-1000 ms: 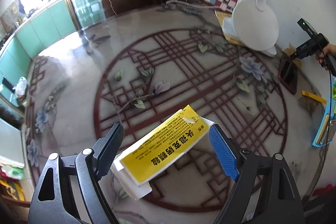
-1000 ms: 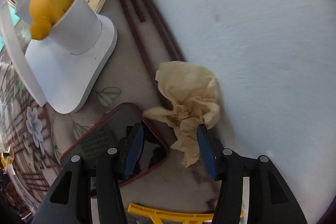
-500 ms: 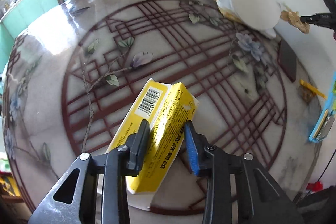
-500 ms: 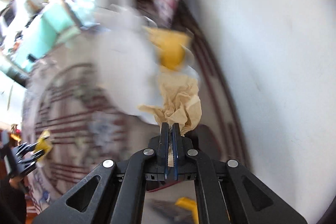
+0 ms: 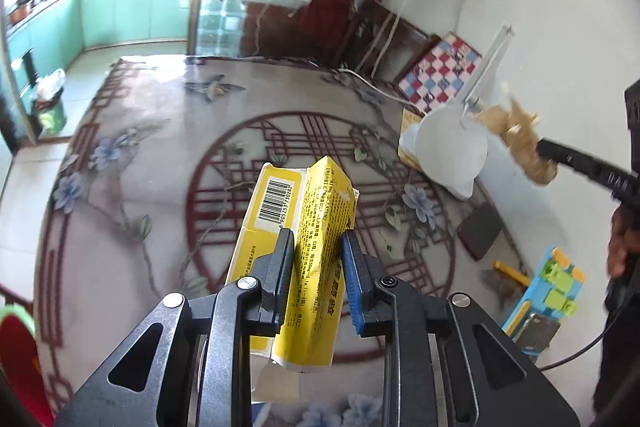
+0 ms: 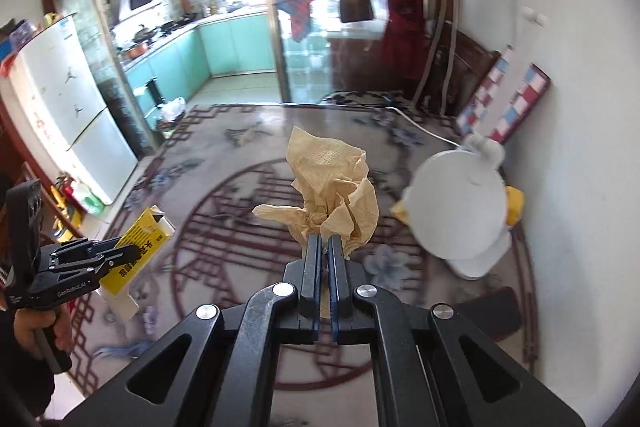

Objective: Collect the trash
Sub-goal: 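Grasp yellow carton box with left tool while right tool grasps tan crumpled paper, then carry carton box and tan paper over red bucket and open both tools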

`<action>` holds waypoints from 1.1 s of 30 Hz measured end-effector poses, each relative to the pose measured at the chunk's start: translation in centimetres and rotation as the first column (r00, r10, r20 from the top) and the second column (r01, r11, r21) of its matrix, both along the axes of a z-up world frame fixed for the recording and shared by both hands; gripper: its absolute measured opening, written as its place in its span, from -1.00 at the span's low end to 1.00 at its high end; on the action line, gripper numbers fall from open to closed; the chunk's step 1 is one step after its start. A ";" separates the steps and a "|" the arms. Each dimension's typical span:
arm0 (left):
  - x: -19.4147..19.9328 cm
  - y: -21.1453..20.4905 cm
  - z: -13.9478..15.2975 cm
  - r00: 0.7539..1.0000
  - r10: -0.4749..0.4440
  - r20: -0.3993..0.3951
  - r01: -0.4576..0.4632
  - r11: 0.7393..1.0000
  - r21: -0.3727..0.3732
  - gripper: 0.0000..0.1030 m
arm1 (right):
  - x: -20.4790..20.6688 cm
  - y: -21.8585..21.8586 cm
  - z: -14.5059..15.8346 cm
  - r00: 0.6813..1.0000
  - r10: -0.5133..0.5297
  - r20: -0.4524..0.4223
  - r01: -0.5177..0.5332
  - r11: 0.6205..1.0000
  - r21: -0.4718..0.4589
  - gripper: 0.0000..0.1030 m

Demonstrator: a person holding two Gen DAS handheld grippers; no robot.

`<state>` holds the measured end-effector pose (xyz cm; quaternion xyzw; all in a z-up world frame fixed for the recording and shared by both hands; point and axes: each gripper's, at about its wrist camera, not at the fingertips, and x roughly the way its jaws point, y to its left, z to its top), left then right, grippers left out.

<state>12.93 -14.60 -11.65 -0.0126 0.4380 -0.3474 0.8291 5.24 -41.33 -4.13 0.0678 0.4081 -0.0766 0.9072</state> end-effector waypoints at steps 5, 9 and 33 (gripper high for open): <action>-0.9 4.6 1.5 0.996 0.086 -0.004 -0.086 0.995 -0.045 -0.54 | 0.9 7.1 0.1 0.995 0.094 0.027 -0.094 0.996 0.003 -0.96; -1.5 8.0 2.2 0.991 0.134 -0.005 -0.134 0.989 -0.067 -0.54 | 1.4 11.4 0.5 0.988 0.145 0.048 -0.145 0.989 -0.006 -0.96; -0.7 36.3 -4.2 0.760 0.645 -0.085 -0.640 0.764 0.082 -0.50 | 10.0 47.9 -12.8 0.772 0.629 -0.093 -0.597 0.767 0.236 -0.96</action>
